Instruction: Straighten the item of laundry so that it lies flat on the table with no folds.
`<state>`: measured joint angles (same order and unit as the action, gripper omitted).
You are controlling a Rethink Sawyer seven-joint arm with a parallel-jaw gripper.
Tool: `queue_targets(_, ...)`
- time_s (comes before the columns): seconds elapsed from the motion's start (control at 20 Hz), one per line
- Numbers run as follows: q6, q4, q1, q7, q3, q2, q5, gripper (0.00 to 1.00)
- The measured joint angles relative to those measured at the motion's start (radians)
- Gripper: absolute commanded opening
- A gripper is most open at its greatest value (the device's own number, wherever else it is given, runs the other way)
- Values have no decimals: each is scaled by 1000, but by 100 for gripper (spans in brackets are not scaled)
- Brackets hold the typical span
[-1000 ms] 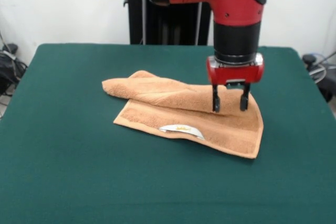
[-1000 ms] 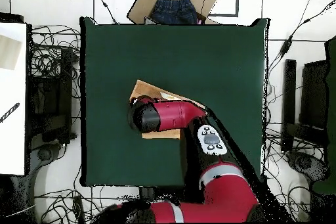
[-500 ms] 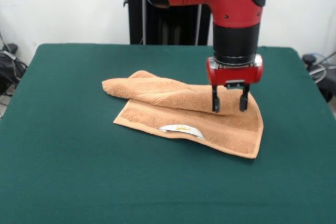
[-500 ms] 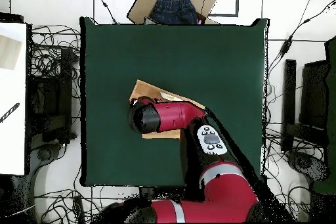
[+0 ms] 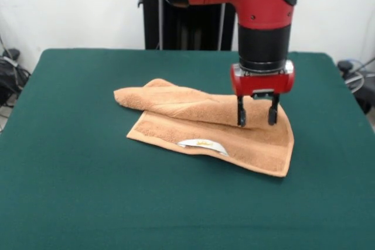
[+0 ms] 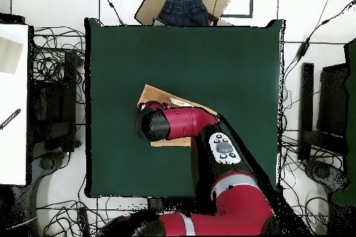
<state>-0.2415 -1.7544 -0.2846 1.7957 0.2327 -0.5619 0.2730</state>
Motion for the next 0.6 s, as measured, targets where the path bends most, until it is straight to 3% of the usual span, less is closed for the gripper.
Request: queue_targets(0.6,-21,-106,55,0,-12,-126,-33,100)
